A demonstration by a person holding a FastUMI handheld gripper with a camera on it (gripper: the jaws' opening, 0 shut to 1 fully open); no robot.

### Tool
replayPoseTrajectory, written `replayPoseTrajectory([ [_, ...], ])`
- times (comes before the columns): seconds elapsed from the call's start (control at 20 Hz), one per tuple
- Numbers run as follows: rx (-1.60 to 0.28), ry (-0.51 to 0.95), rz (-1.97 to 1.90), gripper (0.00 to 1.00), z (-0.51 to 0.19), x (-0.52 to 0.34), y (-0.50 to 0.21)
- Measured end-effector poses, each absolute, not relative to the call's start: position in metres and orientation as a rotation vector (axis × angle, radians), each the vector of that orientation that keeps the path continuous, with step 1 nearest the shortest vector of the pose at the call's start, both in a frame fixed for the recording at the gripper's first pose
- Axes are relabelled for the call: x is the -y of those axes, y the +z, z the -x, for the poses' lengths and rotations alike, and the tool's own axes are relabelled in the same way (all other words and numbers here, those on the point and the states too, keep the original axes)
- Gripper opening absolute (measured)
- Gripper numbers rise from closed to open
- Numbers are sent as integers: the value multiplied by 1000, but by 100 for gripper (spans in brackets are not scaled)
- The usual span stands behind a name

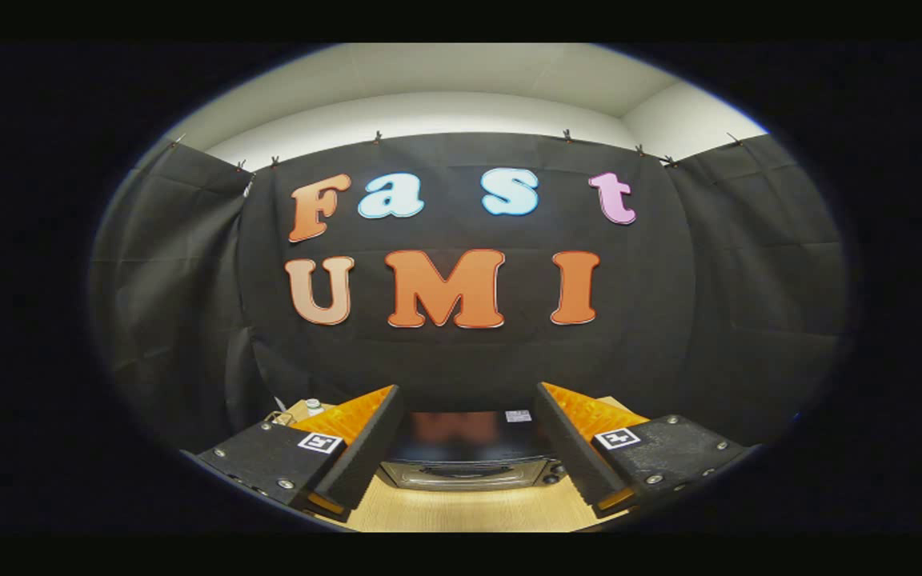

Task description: Open the toaster oven, put the food inside, and close the toaster oven door.

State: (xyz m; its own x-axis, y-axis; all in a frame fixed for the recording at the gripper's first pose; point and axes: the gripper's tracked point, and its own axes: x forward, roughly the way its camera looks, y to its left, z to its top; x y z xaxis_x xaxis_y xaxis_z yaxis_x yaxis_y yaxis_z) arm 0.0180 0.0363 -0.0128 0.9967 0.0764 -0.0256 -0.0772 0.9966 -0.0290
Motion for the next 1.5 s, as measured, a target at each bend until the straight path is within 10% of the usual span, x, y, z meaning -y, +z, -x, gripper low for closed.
replayPoseTrajectory([
  [1.5,-429,77,94,99,-149,-43,-257],
])
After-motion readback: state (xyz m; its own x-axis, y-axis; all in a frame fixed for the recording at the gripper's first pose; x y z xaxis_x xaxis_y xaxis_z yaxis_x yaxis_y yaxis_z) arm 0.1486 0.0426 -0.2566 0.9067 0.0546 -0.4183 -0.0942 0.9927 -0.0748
